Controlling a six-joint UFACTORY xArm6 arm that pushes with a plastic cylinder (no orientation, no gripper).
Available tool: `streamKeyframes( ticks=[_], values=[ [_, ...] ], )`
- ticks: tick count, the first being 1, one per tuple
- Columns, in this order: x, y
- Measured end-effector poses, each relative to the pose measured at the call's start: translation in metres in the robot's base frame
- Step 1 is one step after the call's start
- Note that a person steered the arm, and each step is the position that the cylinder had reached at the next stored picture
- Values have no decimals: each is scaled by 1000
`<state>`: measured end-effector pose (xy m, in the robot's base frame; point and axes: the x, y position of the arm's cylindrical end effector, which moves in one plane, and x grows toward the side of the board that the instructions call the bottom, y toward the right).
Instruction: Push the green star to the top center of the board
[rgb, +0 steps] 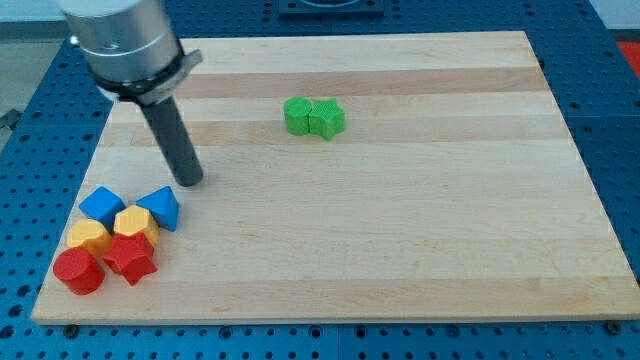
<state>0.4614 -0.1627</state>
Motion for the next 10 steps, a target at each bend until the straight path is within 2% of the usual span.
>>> streamKeyframes(
  ticks=[1, 3, 4, 6, 8, 9, 10],
  values=[
    [20, -3],
    [24, -65],
    [24, -53],
    [20, 2],
    [20, 13],
    [12, 89],
    [2, 135]
  ],
)
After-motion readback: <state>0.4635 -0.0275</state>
